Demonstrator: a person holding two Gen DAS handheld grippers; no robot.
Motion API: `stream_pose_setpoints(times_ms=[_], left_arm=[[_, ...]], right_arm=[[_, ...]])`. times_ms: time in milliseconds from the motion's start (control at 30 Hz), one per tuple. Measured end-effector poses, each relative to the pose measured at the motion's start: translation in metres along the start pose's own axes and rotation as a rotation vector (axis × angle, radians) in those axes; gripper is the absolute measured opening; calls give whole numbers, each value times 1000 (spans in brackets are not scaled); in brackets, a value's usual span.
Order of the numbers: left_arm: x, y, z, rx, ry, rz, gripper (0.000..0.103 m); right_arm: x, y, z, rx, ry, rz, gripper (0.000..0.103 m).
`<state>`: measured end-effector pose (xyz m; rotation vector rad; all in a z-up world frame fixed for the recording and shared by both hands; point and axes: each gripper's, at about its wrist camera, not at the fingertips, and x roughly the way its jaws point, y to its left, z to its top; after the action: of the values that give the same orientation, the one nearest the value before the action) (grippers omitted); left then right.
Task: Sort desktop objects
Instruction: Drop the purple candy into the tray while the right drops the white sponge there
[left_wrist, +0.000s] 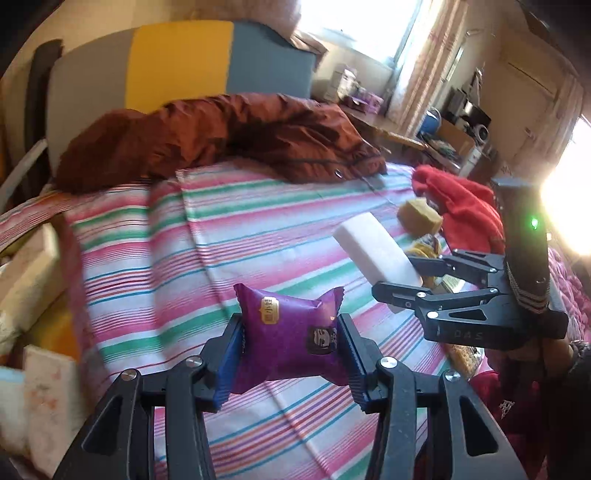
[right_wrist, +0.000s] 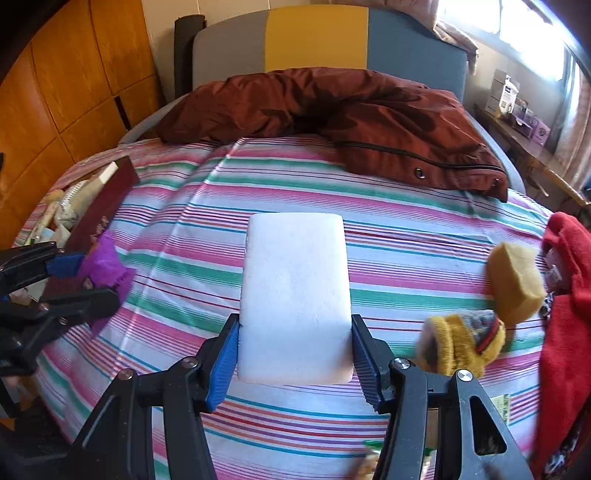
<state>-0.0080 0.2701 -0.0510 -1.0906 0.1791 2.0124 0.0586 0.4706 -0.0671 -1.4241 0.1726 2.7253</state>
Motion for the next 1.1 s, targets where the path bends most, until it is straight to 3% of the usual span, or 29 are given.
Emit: stream_pose_setpoints(times_ms=[167,500,667,767,900,967,1100], left_arm=[[-38,33,-5,-68,-61,44,50],[-107,107,-36,-215,-156,180,50],[-128,145,-65,-312,-162,247,52],[-132,161,-82,-345,-144,296,58],[-126,179,-102,-418,-106,287,62],[-127,180,-109,-430,-103,294,63],[-132,182,-120,-427,-117,305,64]], right_arm=[[-8,32,12,-19,-21,68,57],[-15,152,52,-127,-56,282,57],[-7,198,70,-143,-45,352,57],[-3,223,81,-132,-40,408,57],[15,251,96,-65,0,506,60],[24,261,98,-37,30,541,66],[32,275,88,-54,63,552,67]])
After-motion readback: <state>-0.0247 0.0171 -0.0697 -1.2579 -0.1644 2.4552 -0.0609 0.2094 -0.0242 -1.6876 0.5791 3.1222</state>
